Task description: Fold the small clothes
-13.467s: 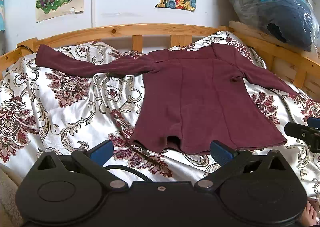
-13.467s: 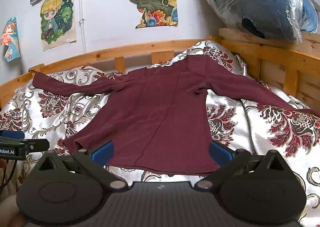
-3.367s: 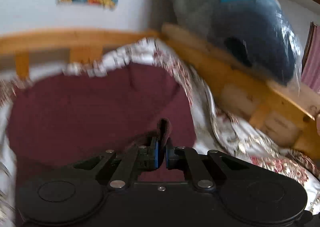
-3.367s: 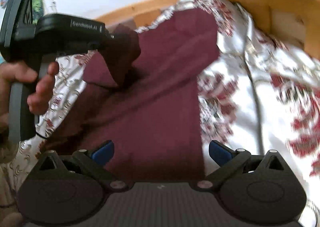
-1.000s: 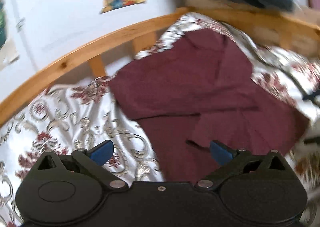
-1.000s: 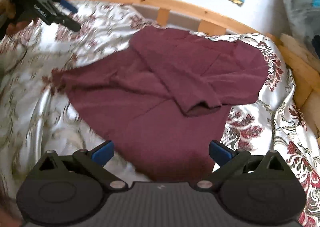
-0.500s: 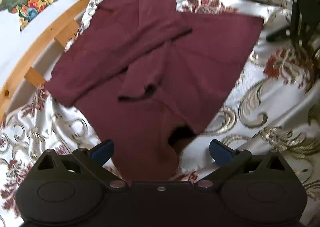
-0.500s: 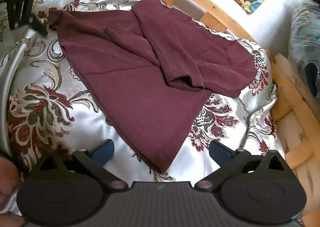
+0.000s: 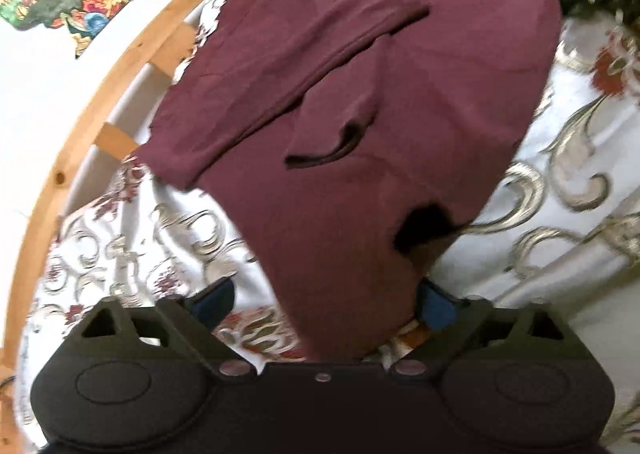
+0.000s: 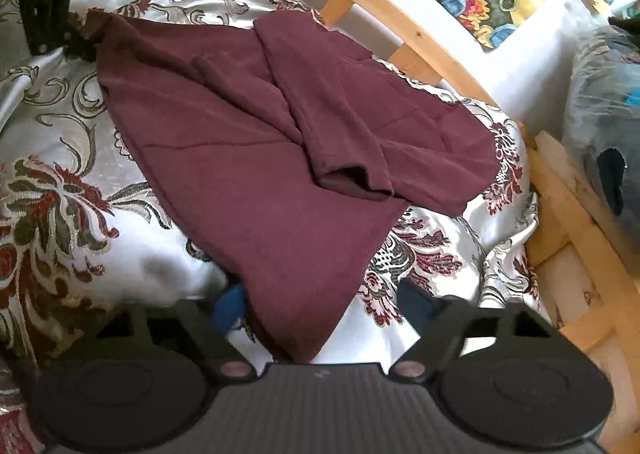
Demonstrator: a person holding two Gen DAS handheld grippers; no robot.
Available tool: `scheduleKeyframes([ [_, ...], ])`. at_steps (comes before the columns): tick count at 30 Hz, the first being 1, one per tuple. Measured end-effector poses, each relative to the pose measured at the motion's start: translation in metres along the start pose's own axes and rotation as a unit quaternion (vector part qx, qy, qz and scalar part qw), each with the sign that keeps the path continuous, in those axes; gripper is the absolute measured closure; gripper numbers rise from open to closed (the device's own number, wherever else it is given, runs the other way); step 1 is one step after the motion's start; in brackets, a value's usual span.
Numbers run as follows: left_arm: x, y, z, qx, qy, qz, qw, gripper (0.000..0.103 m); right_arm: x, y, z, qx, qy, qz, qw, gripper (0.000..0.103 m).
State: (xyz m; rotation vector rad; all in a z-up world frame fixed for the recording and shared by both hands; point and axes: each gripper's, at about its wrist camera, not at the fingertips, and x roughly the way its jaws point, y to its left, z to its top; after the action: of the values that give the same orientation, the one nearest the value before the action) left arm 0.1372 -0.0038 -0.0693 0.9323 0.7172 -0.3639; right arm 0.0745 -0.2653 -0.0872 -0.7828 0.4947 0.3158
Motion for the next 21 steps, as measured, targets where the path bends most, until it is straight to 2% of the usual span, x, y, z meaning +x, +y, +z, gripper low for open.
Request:
scheduleKeyframes([
  [1, 0.001, 0.001, 0.000, 0.000, 0.001, 0.000, 1.0000, 0.012, 0.000, 0.000, -0.001, 0.002, 0.002, 0.003, 1.000, 0.047],
  [2, 0.001, 0.002, 0.000, -0.001, 0.000, -0.003, 1.0000, 0.015, -0.001, 0.001, -0.001, 0.004, 0.004, 0.009, 1.000, 0.051],
  [4, -0.001, 0.001, 0.001, 0.004, -0.004, -0.001, 1.0000, 0.028, -0.002, 0.003, -0.001, 0.008, 0.008, 0.018, 1.000, 0.068],
  [5, -0.001, -0.001, 0.001, 0.010, -0.007, 0.006, 0.9999, 0.030, -0.003, 0.005, -0.001, 0.007, 0.007, 0.022, 1.000, 0.071],
  [7, -0.004, -0.006, 0.003, 0.023, -0.013, 0.020, 0.9995, 0.049, -0.005, 0.009, 0.000, 0.002, 0.005, 0.020, 1.000, 0.081],
  [8, -0.005, -0.008, 0.003, 0.031, -0.017, 0.028, 0.9990, 0.054, -0.006, 0.010, 0.001, 0.001, 0.004, 0.019, 1.000, 0.083],
  [10, -0.006, -0.012, 0.004, 0.047, -0.028, 0.046, 0.9974, 0.070, -0.009, 0.010, 0.003, 0.005, -0.001, 0.018, 1.000, 0.092],
  [11, -0.008, -0.014, 0.005, 0.053, -0.035, 0.055, 0.9965, 0.074, -0.010, 0.010, 0.004, 0.008, -0.003, 0.015, 1.000, 0.093],
  [13, -0.012, -0.015, 0.007, 0.057, -0.051, 0.067, 0.9948, 0.094, -0.015, 0.008, 0.008, 0.020, -0.009, 0.006, 1.000, 0.095],
  [14, -0.015, -0.014, 0.008, 0.054, -0.060, 0.073, 0.9941, 0.097, -0.018, 0.005, 0.010, 0.030, -0.014, 0.000, 0.999, 0.095],
  [18, -0.028, -0.005, 0.013, 0.029, -0.094, 0.110, 0.9890, 0.098, -0.033, -0.011, 0.021, 0.080, -0.042, -0.045, 0.995, 0.095],
  [21, -0.045, -0.001, 0.023, 0.017, -0.129, 0.157, 0.9790, 0.098, -0.043, -0.022, 0.028, 0.144, -0.063, -0.085, 0.984, 0.096],
])
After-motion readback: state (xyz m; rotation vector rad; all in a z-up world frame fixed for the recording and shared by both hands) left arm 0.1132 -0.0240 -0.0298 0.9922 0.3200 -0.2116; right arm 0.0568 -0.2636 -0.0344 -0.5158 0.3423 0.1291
